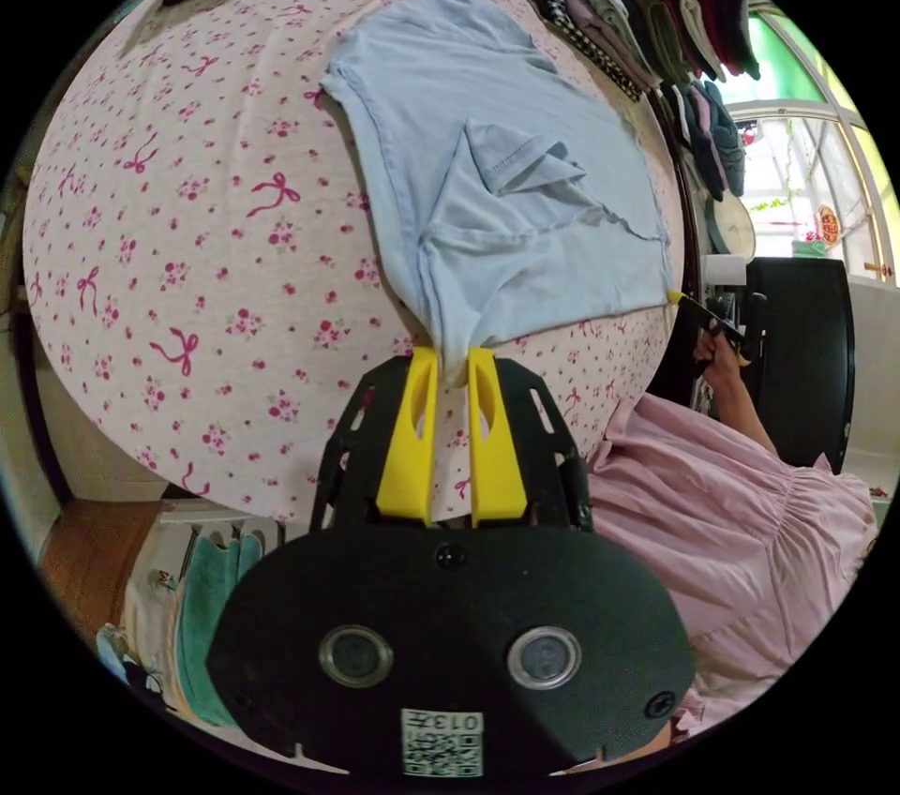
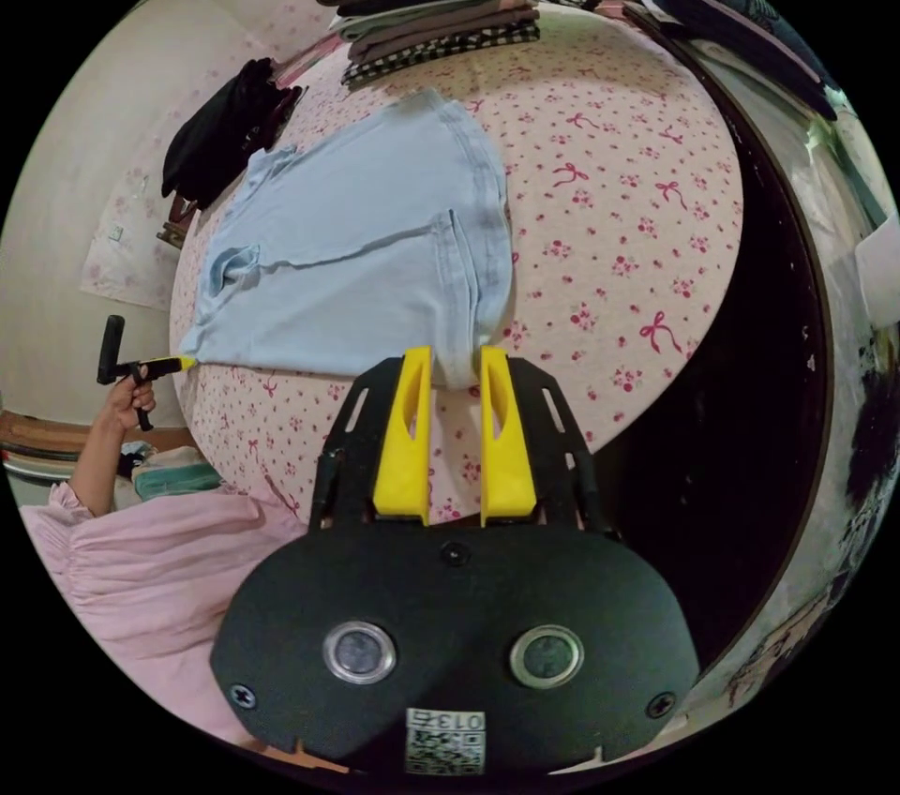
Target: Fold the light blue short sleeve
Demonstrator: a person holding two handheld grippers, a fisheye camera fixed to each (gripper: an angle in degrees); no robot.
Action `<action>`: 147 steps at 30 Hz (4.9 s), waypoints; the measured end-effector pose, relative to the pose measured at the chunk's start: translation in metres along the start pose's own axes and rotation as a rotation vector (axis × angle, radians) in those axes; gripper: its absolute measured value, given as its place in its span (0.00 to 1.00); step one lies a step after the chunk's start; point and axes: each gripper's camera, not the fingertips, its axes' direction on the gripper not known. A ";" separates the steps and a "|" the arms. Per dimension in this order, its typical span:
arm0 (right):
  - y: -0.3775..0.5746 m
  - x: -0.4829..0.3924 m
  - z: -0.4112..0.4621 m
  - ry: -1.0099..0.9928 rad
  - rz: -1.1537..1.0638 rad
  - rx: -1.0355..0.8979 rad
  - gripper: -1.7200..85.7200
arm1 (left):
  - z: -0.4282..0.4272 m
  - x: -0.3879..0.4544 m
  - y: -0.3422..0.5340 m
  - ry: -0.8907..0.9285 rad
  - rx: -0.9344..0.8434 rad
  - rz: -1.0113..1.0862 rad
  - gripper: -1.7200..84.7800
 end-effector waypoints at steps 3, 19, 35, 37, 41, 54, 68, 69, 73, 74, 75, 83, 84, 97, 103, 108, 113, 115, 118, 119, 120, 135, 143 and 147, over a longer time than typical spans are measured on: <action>-0.004 -0.006 0.012 0.048 -0.030 -0.005 0.08 | -0.002 -0.011 -0.001 0.049 0.016 -0.023 0.07; 0.014 -0.012 -0.010 0.050 -0.125 -0.050 0.06 | -0.033 0.010 0.028 0.037 -0.084 0.114 0.05; -0.007 -0.085 0.056 0.115 -0.335 0.018 0.04 | -0.014 0.057 0.048 -0.186 0.052 0.175 0.03; -0.014 -0.105 0.081 0.148 -0.406 -0.046 0.03 | 0.014 0.078 0.033 -0.234 -0.003 0.227 0.02; -0.020 -0.097 0.095 0.161 -0.383 -0.059 0.02 | 0.031 0.077 0.029 -0.228 -0.025 0.206 0.02; -0.070 -0.220 0.129 -0.143 -0.670 0.067 0.08 | 0.040 0.100 0.044 -0.406 -0.008 0.197 0.02; -0.106 -0.458 0.290 -0.177 -1.115 -0.264 0.03 | 0.021 0.098 0.072 -0.305 0.037 0.289 0.02; -0.123 -0.450 0.289 -0.114 -0.995 -0.215 0.03 | 0.018 0.096 0.075 -0.301 0.038 0.305 0.02; -0.175 -0.396 0.276 -0.004 -0.616 -0.119 0.03 | 0.008 0.082 0.085 -0.207 0.070 0.260 0.02; -0.182 -0.386 0.267 -0.014 -0.568 -0.088 0.04 | 0.006 0.080 0.086 -0.200 0.072 0.253 0.02; -0.183 -0.387 0.258 -0.047 -0.581 -0.049 0.05 | 0.002 0.080 0.090 -0.203 0.080 0.250 0.02; -0.160 -0.478 0.282 -0.131 -0.857 -0.071 0.11 | -0.020 0.107 0.097 -0.241 0.151 0.417 0.02; -0.162 -0.484 0.286 -0.134 -0.859 -0.077 0.11 | -0.019 0.110 0.094 -0.236 0.144 0.428 0.02; -0.114 -0.516 0.256 -0.138 -1.009 -0.037 0.03 | -0.015 0.100 0.098 -0.286 0.113 0.339 0.02; -0.005 -0.509 0.252 0.045 -1.079 0.095 0.03 | -0.017 0.100 0.106 -0.291 0.136 0.320 0.02; 0.043 -0.496 0.298 0.194 -1.026 0.002 0.03 | -0.017 0.101 0.110 -0.296 0.150 0.327 0.02; 0.039 -0.473 0.287 0.120 -0.969 -0.063 0.03 | -0.024 0.093 0.123 -0.281 0.157 0.293 0.02; 0.030 -0.459 0.274 0.118 -0.931 -0.033 0.03 | -0.031 0.088 0.134 -0.305 0.175 0.262 0.02; 0.007 -0.434 0.256 0.104 -0.837 0.013 0.04 | -0.042 0.084 0.146 -0.330 0.237 0.226 0.02; -0.005 -0.427 0.254 0.109 -0.797 0.033 0.05 | -0.044 0.085 0.147 -0.331 0.252 0.226 0.02; -0.011 -0.424 0.253 0.109 -0.777 0.041 0.06 | -0.045 0.089 0.147 -0.328 0.274 0.240 0.02; -0.102 -0.334 0.276 -0.056 -0.591 -0.035 0.08 | -0.005 0.110 0.118 -0.315 0.185 0.419 0.02; -0.100 -0.300 0.246 -0.120 -0.569 0.025 0.09 | -0.013 0.136 0.118 -0.287 0.244 0.517 0.02; -0.113 -0.300 0.251 -0.088 -0.588 -0.013 0.05 | 0.017 0.170 0.098 -0.288 0.202 0.623 0.02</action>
